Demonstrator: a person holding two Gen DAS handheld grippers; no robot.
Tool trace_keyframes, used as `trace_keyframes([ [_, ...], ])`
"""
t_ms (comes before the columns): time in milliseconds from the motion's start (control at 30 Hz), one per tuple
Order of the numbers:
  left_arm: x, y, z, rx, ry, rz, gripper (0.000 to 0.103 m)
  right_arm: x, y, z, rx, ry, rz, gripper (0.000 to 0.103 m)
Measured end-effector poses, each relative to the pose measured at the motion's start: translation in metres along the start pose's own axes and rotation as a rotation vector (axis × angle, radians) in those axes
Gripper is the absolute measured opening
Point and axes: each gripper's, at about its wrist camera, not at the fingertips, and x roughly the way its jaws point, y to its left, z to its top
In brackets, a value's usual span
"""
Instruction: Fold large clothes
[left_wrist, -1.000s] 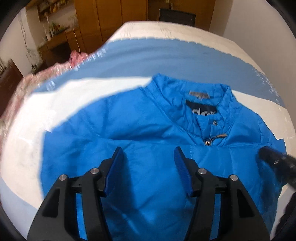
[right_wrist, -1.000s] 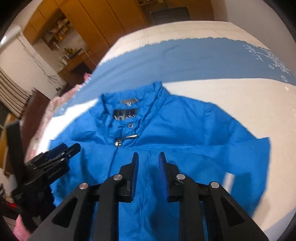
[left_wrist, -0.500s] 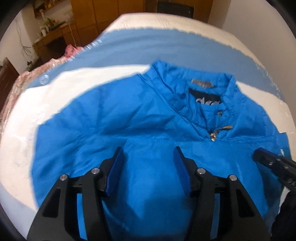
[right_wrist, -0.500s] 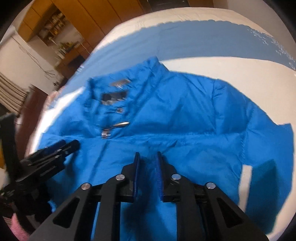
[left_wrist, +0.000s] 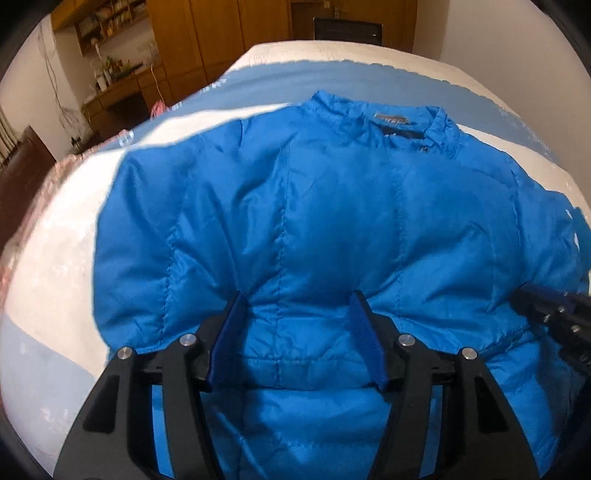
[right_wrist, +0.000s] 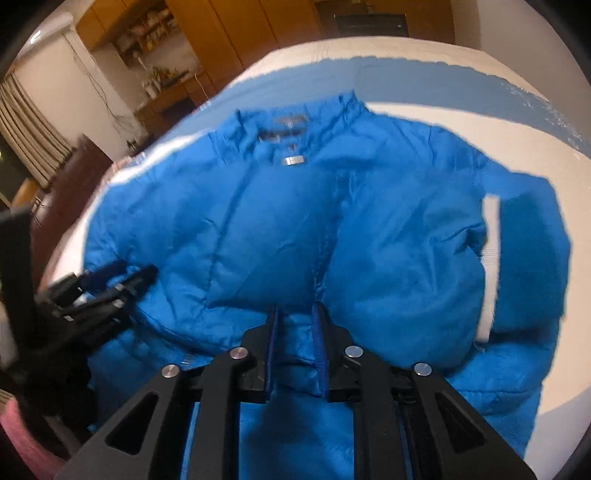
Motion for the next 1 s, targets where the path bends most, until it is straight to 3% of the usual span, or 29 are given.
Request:
trace_keyframes([
  [133,-0.001,-0.003,0.006,0.001,0.032,0.014,0.056,-0.002,0.002,0.003,-0.012,0.021,-0.006,0.016],
  [233,-0.015,-0.001,0.019,-0.022,0.013,-0.046,0.057,-0.024,-0.005,0.018,0.031,-0.010,0.066,0.020],
  [300,-0.020,0.000,0.036,-0.012,-0.032,-0.026,0.057,-0.034,-0.011,0.033,0.036,-0.052,0.031,0.020],
  [467,0.008,0.007,0.072,-0.022,0.017,-0.002,0.057,-0.019,-0.046,0.071,0.094,-0.050,-0.082,0.021],
  [567,0.034,0.013,0.071,-0.023,0.069,-0.007,0.059,0.007,-0.061,0.071,0.107,0.009,-0.072,0.017],
  [667,0.036,0.009,0.066,0.013,0.051,0.029,0.060,0.014,-0.050,0.068,0.049,0.000,-0.122,0.016],
  [733,0.033,0.009,0.067,0.007,0.056,0.030,0.059,0.009,-0.050,0.069,0.072,0.008,-0.105,0.018],
  [800,0.017,0.014,0.066,-0.020,0.046,0.010,0.058,-0.009,-0.054,0.066,0.120,-0.015,-0.039,0.020],
  [900,-0.025,0.027,0.053,-0.036,-0.008,-0.010,0.066,-0.048,-0.053,0.052,0.115,-0.064,0.045,0.027],
  [1000,-0.067,0.044,0.024,-0.022,-0.060,0.000,0.075,-0.081,-0.048,0.026,0.071,-0.094,0.061,0.038],
])
